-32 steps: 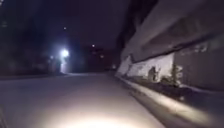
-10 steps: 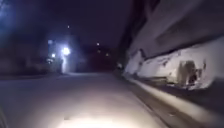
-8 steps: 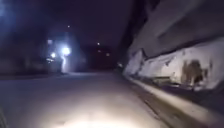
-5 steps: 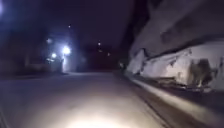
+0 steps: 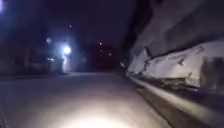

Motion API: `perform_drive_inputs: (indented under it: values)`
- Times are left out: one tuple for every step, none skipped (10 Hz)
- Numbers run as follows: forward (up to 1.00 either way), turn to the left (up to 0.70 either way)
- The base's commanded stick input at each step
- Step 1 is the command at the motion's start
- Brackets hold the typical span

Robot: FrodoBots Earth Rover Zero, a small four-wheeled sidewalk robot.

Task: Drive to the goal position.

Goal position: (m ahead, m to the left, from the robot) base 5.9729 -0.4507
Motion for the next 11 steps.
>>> perform_drive_inputs:
  values:
    - [0.70, 0.00]
    - [0.70, 0.00]
    - [0.70, 0.00]
    - [0.70, 0.00]
    - [0.70, 0.00]
    - [0.70, 0.00]
    - [0.70, 0.00]
    - [0.70, 0.00]
    - [0.70, 0.00]
    - [0.70, 0.00]
    - [0.70, 0.00]
